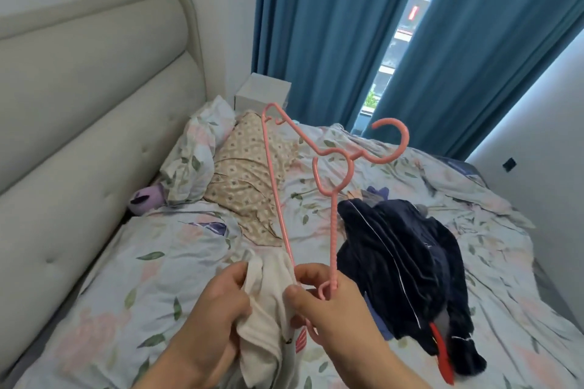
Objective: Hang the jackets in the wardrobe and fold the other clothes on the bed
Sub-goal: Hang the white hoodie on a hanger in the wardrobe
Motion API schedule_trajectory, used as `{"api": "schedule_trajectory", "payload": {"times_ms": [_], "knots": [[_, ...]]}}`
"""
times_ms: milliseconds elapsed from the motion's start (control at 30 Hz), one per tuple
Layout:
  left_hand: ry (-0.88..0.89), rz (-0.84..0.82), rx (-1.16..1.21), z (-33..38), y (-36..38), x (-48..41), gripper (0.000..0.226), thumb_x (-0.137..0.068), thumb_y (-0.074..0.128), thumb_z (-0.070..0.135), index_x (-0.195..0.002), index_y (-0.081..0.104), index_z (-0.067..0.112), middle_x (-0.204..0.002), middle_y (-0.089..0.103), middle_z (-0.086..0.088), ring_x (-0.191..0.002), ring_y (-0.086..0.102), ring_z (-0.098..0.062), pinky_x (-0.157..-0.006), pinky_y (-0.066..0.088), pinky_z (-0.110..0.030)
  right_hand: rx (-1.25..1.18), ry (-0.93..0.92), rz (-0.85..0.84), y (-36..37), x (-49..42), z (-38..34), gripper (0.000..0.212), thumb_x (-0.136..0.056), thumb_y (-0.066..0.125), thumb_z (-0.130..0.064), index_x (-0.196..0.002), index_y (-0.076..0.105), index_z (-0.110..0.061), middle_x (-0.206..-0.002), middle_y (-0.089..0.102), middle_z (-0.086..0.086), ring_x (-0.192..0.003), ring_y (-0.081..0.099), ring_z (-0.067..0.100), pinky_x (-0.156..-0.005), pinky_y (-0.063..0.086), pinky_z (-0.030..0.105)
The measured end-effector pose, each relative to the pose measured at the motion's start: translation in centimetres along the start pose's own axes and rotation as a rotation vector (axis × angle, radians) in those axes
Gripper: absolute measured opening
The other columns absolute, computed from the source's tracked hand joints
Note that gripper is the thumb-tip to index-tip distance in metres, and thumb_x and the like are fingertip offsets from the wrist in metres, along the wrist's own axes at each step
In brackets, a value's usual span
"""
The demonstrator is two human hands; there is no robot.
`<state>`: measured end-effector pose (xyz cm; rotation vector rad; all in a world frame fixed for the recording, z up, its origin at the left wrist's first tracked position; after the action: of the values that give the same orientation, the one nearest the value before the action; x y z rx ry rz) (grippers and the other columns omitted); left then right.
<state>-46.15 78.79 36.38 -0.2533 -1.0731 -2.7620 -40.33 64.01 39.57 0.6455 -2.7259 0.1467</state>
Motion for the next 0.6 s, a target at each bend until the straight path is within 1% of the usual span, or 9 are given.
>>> {"api": "schedule_trajectory", "payload": {"times_ms": [67,133,233,300,400,467,533,567,600], "knots": [[0.006,-0.019,0.028,0.3,0.2,-0.5,0.057,-0.052,0.039,-0.007,-0.100,0.070,-0.002,-0.101,0.061,-0.043,-0.089,0.065,-0.054,-0.068,0.058,-0.054,0.029,-0.015,-0.022,-0.5,0.0,-0.2,0.027,-0.077,0.070,-0.007,-0.104,0.068,-0.008,-0.083,0.073,0.014,-0.061,0.062,0.020,-0.060,0.051,0.028],[0.002,0.000,0.037,0.5,0.2,-1.3,0.054,-0.050,0.039,-0.007,-0.094,0.070,-0.001,-0.098,0.064,-0.038,-0.084,0.067,-0.048,-0.065,0.057,-0.048,-0.025,0.002,-0.053,-0.7,0.0,-0.2,0.041,-0.070,0.066,-0.010,-0.111,0.067,-0.013,-0.084,0.073,0.012,-0.060,0.059,0.021,-0.058,0.049,0.029],[-0.014,0.038,0.033,1.0,0.3,-2.6,0.053,-0.043,0.043,-0.008,-0.090,0.067,0.001,-0.095,0.060,-0.029,-0.081,0.058,-0.041,-0.074,0.049,-0.048,-0.276,0.034,-0.121,-0.9,-0.3,0.0,0.046,-0.074,0.068,-0.006,-0.120,0.065,-0.009,-0.078,0.065,0.016,-0.057,0.053,0.022,-0.054,0.046,0.029],[-0.043,0.024,0.100,1.3,0.8,-3.4,0.055,-0.043,0.047,-0.006,-0.095,0.063,-0.001,-0.099,0.056,-0.025,-0.084,0.054,-0.039,-0.076,0.048,-0.048,-0.422,0.029,-0.125,-1.5,-0.7,0.2,0.048,-0.076,0.070,-0.006,-0.123,0.061,-0.005,-0.078,0.062,0.017,-0.058,0.055,0.021,-0.053,0.047,0.028],[-0.101,-0.024,0.201,1.5,1.9,-4.3,0.055,-0.053,0.046,-0.002,-0.107,0.059,-0.003,-0.107,0.053,-0.025,-0.092,0.051,-0.043,-0.083,0.047,-0.052,-0.472,-0.001,-0.080,-2.1,-1.3,0.1,0.041,-0.075,0.071,-0.004,-0.116,0.066,-0.007,-0.078,0.063,0.016,-0.061,0.058,0.022,-0.055,0.049,0.029],[-0.112,-0.008,0.246,1.3,2.3,-4.9,0.059,-0.058,0.040,-0.003,-0.114,0.058,-0.004,-0.111,0.055,-0.027,-0.096,0.055,-0.043,-0.089,0.049,-0.053,-0.461,-0.022,-0.048,-2.6,-1.7,-0.1,0.036,-0.077,0.076,-0.001,-0.112,0.069,-0.007,-0.089,0.067,0.020,-0.069,0.062,0.025,-0.060,0.052,0.030],[-0.106,-0.009,0.259,1.2,2.6,-5.1,0.072,-0.053,0.038,-0.005,-0.123,0.052,-0.011,-0.122,0.056,-0.033,-0.105,0.057,-0.048,-0.097,0.046,-0.058,-0.404,-0.034,-0.039,-3.2,-2.0,-0.5,0.036,-0.080,0.075,-0.003,-0.114,0.067,-0.007,-0.105,0.072,0.018,-0.084,0.068,0.027,-0.072,0.053,0.033],[-0.111,-0.020,0.251,1.2,2.7,-5.1,0.077,-0.050,0.038,-0.006,-0.125,0.051,-0.011,-0.125,0.056,-0.035,-0.108,0.057,-0.050,-0.097,0.047,-0.058,-0.361,-0.033,-0.019,-3.5,-2.2,-0.6,0.034,-0.081,0.073,-0.002,-0.114,0.067,-0.008,-0.106,0.073,0.017,-0.087,0.069,0.026,-0.074,0.053,0.034],[-0.115,-0.043,0.235,1.2,2.8,-5.1,0.077,-0.049,0.038,-0.007,-0.124,0.052,-0.011,-0.125,0.056,-0.037,-0.110,0.058,-0.051,-0.095,0.049,-0.057,-0.319,-0.028,0.013,-3.9,-2.3,-0.7,0.030,-0.083,0.071,0.002,-0.111,0.068,-0.009,-0.101,0.074,0.015,-0.083,0.069,0.025,-0.071,0.052,0.033]]}}
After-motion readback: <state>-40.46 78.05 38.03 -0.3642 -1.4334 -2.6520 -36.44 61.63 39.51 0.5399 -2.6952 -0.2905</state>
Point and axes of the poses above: each hand's wrist, its own x-axis away from the middle knuckle, its own y-axis out of the palm, z = x × y, the point moved 1 cm from there along -x, towards the middle knuckle
